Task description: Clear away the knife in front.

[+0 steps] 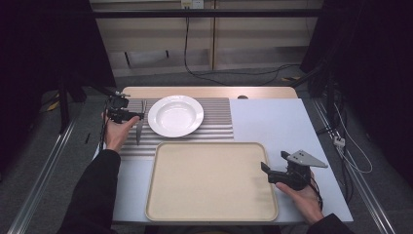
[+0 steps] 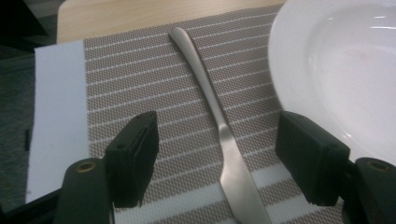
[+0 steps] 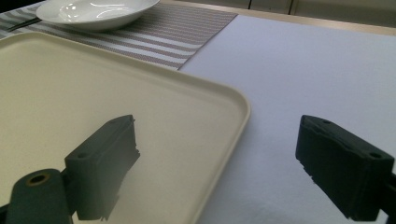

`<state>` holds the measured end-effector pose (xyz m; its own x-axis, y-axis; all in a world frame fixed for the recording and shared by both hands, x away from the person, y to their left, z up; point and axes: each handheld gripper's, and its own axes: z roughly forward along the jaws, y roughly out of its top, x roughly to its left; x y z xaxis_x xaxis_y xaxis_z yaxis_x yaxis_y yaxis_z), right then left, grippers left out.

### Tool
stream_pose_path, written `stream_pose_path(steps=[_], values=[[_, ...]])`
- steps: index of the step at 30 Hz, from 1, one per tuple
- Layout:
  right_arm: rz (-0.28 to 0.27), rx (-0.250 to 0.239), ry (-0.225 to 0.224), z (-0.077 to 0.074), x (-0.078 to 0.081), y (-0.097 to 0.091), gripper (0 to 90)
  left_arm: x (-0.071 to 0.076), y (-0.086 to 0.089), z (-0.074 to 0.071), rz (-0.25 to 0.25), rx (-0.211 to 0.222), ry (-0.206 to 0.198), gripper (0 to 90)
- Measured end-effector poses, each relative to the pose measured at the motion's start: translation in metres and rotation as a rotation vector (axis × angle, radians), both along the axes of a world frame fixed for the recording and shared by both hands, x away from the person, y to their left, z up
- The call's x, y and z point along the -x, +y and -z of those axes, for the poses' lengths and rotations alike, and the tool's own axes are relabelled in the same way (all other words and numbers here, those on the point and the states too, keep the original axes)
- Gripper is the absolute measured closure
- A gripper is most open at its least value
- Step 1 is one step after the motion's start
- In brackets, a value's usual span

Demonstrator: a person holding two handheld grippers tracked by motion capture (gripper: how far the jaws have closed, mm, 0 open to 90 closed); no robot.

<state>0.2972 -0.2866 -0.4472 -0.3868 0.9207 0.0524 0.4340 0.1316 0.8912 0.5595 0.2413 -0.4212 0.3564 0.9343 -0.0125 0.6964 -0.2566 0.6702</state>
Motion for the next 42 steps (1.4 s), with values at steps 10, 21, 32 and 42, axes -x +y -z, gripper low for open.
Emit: stream_pose_path(steps=[10, 21, 32, 42], values=[[-0.001, 0.0, 0.004, 0.001, 0.0, 0.0, 12.4, -0.023, -0.006, 0.007, -0.024, 0.008, 0.054, 48.4], [-0.007, 0.003, 0.011, 0.001, -0.001, 0.001, 12.6, -0.034, -0.023, 0.015, -0.016, -0.019, 0.102, 63.0], [-0.007, 0.002, 0.013, 0.001, -0.001, 0.001, 12.7, -0.043, -0.026, 0.023, -0.073, -0.035, 0.154, 72.1], [-0.007, 0.003, 0.005, 0.001, 0.0, 0.001, 12.7, -0.05, -0.028, 0.02, -0.081, -0.048, 0.202, 76.8]])
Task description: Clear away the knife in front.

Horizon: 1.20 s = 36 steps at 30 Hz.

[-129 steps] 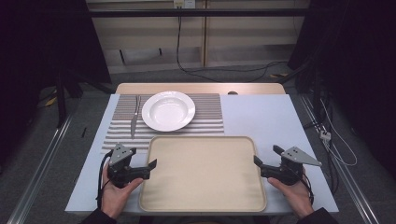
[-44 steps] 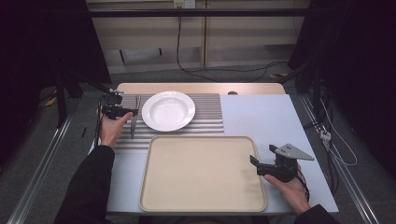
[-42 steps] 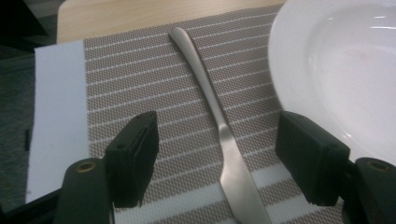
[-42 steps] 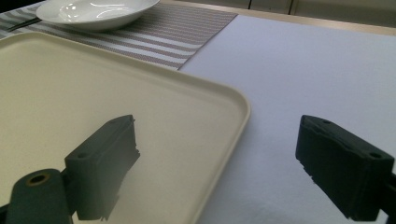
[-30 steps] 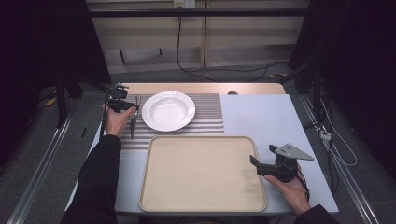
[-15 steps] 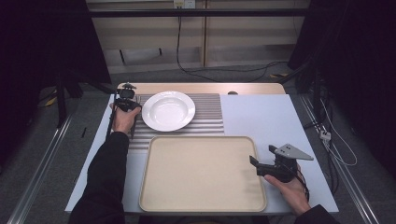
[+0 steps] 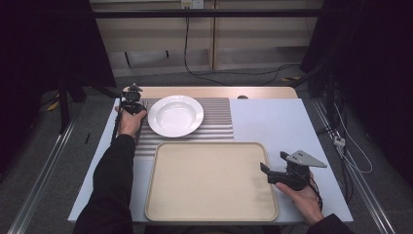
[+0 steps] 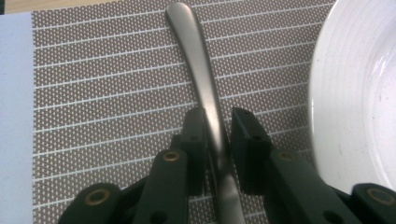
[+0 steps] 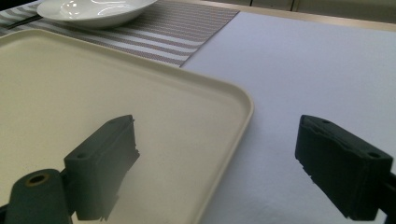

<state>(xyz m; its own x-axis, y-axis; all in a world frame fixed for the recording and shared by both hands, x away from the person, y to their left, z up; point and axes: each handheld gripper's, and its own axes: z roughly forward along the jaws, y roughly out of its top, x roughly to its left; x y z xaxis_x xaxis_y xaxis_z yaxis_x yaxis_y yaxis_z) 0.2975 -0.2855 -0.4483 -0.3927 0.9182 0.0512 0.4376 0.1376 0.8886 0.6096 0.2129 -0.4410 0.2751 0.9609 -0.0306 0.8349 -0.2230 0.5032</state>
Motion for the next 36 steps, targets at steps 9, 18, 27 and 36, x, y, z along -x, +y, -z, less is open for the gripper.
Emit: stream_pose_path(steps=[9, 18, 27, 36], values=[[0.0, 0.0, 0.0, 0.0, 0.0006, 0.0004, 12.7, -0.0005, 0.0053, -0.0016, 0.017, 0.03, 0.036, 79.8], [-0.001, -0.001, 0.001, 0.0001, 0.0002, 0.0003, 12.7, 0.0025, 0.0003, -0.0011, 0.049, -0.018, 0.016, 79.0], [0.0, 0.001, 0.005, 0.0001, 0.0005, 0.0006, 12.8, 0.0019, 0.0034, -0.0018, 0.046, 0.01, 0.026, 80.2], [0.003, 0.002, 0.001, 0.0, 0.0001, 0.0004, 12.9, 0.0046, 0.0015, -0.0042, 0.049, -0.003, 0.019, 80.2]])
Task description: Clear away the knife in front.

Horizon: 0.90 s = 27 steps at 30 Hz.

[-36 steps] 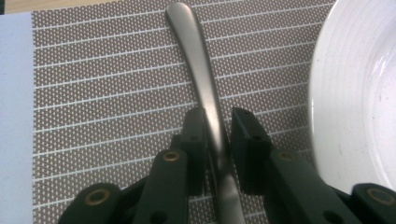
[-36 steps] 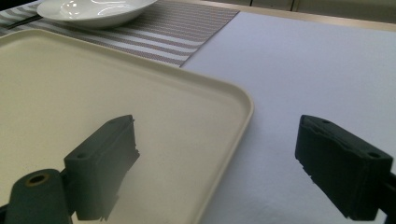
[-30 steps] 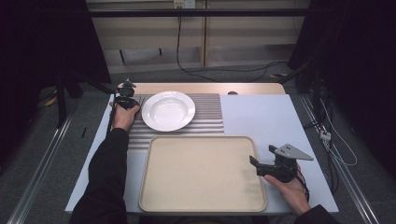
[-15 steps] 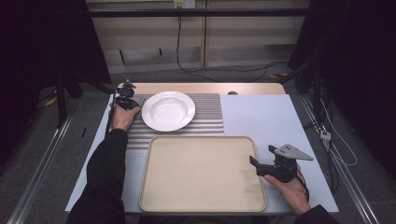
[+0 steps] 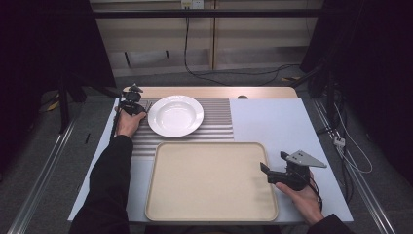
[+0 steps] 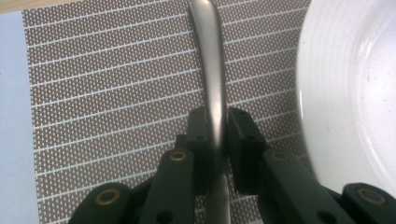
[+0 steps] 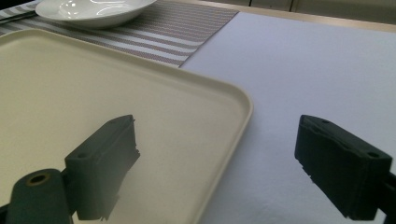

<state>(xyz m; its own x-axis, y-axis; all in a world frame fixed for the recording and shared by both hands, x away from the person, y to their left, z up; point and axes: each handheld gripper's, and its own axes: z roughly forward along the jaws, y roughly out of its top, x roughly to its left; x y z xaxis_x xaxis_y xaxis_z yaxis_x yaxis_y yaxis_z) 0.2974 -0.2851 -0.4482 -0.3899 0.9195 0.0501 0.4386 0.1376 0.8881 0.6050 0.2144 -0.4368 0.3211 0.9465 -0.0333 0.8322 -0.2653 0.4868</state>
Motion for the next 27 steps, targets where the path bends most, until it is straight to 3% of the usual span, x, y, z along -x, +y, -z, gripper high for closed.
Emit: stream_pose_path(steps=[13, 27], values=[[0.0, 0.006, 0.001, 0.0, -0.001, 0.001, 13.0, 0.007, 0.002, -0.009, 0.021, -0.007, -0.022, 80.2], [-0.003, 0.008, 0.0, 0.0, -0.001, 0.002, 13.0, 0.021, 0.008, -0.019, 0.046, 0.024, -0.057, 80.3]])
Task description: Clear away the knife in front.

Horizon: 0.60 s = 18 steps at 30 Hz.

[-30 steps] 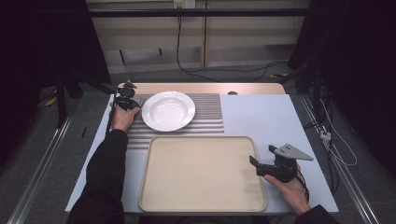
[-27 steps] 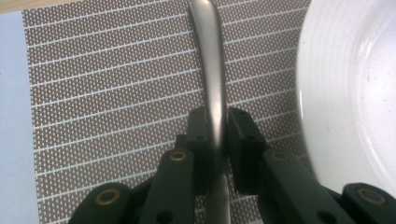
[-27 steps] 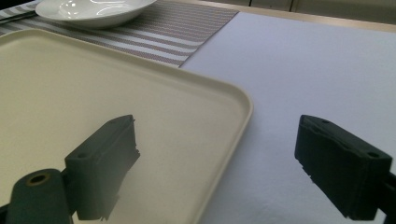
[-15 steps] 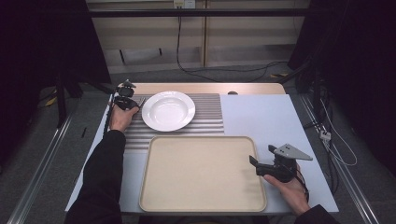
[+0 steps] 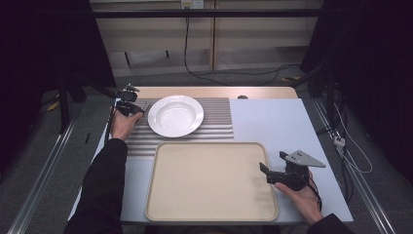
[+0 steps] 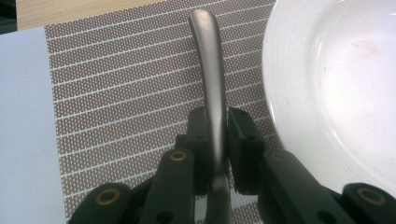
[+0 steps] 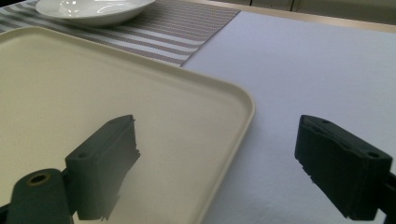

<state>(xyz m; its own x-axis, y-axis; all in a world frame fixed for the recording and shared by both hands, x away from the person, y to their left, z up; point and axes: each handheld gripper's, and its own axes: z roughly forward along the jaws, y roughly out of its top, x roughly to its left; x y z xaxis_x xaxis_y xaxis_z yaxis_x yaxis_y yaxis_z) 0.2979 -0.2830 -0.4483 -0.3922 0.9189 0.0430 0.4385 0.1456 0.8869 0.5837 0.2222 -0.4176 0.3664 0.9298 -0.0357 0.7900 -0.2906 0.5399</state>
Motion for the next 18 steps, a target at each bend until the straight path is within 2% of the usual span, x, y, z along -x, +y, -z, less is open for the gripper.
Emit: stream_pose_path(steps=[11, 18], values=[[-0.002, 0.002, 0.002, 0.0, 0.0, 0.001, 12.9, 0.012, 0.001, -0.016, 0.027, 0.012, -0.038, 80.2], [-0.003, -0.002, -0.002, -0.001, 0.0, 0.0, 12.9, 0.021, -0.003, -0.026, 0.063, 0.012, -0.06, 80.2]])
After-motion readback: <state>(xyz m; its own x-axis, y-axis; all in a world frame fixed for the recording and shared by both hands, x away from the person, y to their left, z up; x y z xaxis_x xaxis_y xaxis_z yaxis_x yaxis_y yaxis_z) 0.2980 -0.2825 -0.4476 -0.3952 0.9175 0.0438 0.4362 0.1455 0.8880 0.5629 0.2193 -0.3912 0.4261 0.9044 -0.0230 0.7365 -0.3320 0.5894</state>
